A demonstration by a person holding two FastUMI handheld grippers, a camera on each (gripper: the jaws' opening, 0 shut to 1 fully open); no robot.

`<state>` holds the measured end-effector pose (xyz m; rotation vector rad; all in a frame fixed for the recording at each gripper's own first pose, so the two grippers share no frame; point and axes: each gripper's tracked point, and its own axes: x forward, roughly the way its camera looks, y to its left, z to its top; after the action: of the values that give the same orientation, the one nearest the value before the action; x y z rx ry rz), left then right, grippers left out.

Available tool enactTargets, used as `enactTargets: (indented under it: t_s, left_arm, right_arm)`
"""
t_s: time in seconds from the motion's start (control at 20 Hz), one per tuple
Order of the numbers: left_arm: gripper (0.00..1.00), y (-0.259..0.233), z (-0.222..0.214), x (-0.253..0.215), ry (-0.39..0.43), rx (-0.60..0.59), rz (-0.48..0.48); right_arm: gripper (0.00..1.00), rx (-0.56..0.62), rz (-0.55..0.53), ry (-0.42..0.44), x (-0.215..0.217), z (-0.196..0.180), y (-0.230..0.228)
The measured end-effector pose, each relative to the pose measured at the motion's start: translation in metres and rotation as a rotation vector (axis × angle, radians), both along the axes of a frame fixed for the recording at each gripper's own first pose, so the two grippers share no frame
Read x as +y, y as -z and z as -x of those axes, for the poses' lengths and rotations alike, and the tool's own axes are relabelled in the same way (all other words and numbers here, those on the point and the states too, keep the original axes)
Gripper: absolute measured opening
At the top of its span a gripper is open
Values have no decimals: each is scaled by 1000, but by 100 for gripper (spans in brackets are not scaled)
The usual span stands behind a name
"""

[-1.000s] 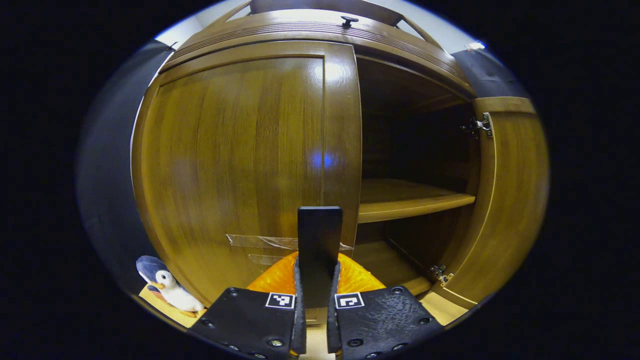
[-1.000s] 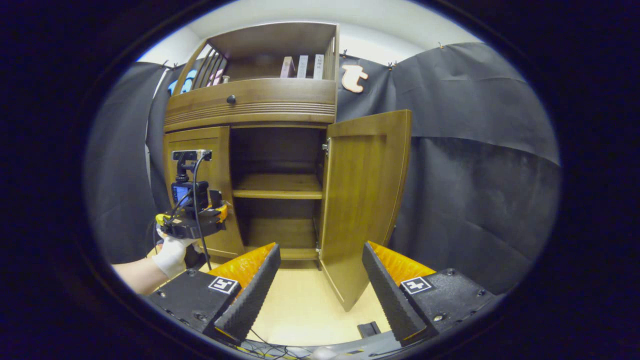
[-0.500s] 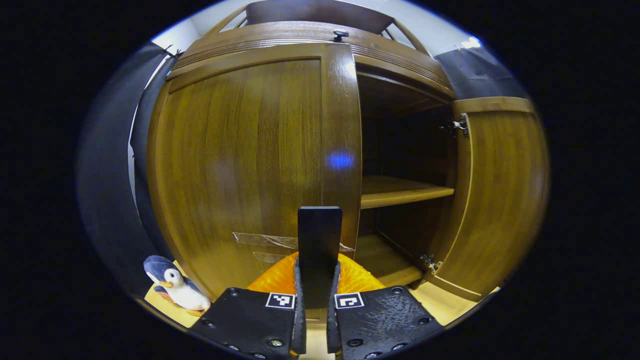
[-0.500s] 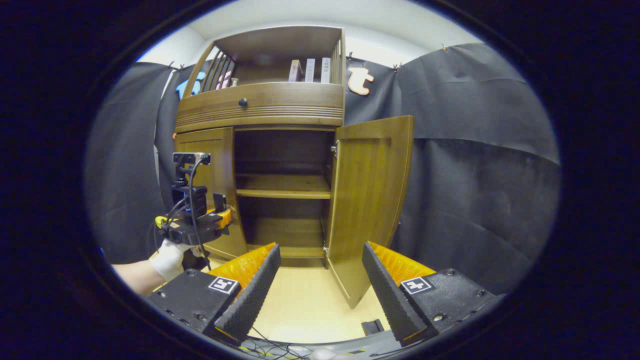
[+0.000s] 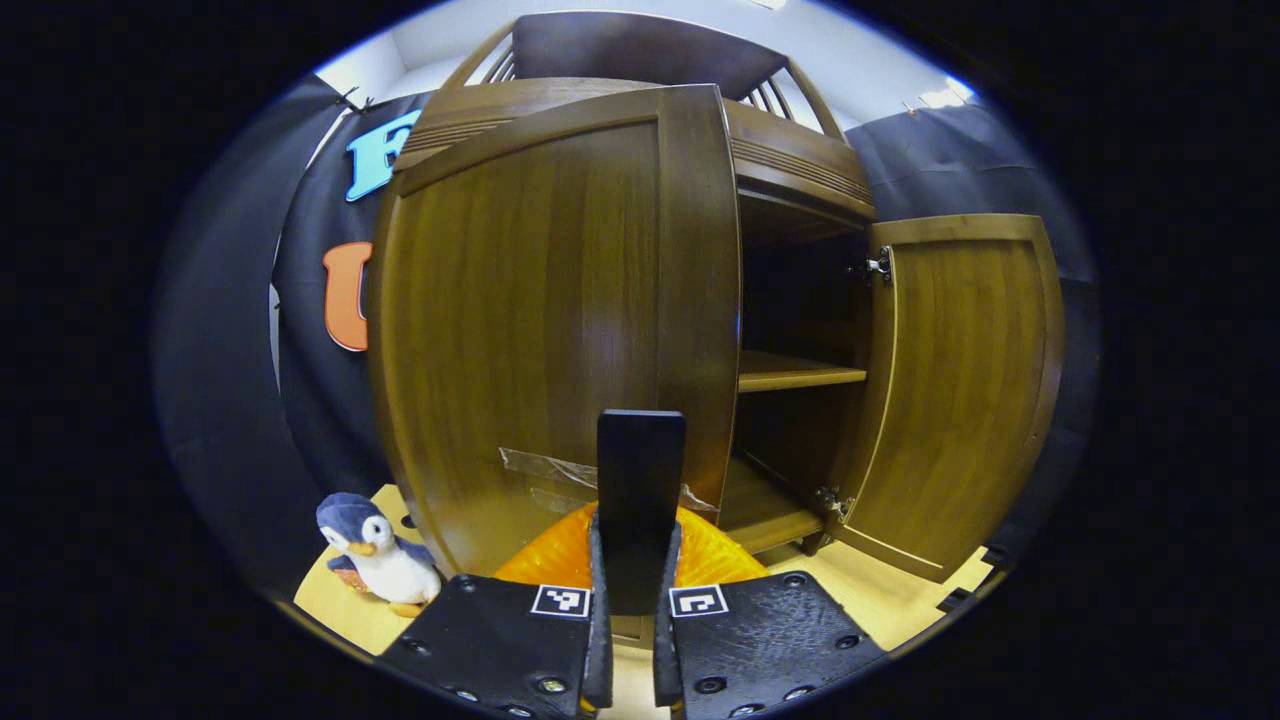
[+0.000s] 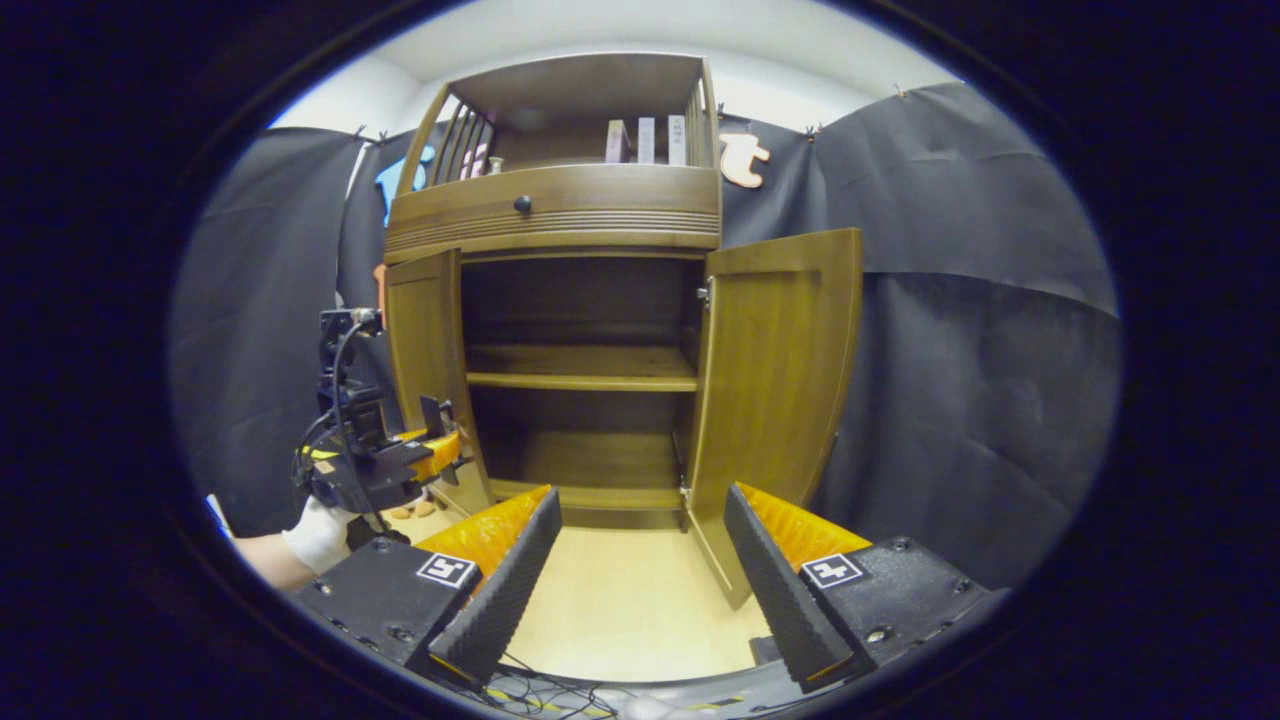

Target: Open the right door of the double-door shoe cabinet with the right hand, and open the left door with the left hand.

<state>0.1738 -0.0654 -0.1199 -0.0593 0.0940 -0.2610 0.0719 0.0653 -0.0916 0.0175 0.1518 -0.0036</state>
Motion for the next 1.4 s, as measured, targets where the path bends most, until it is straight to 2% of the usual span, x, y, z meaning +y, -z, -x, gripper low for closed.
enactTargets:
  t_s: [0.55,1.4]
  left_arm:
    - [15,7,51,51,-18,1,26]
    - [14,13,78,111,-51,-31,29]
  right_arm:
    - [100,11,-7,-103,46,-6,9]
    - [100,44,-27,-182,84,-14,22]
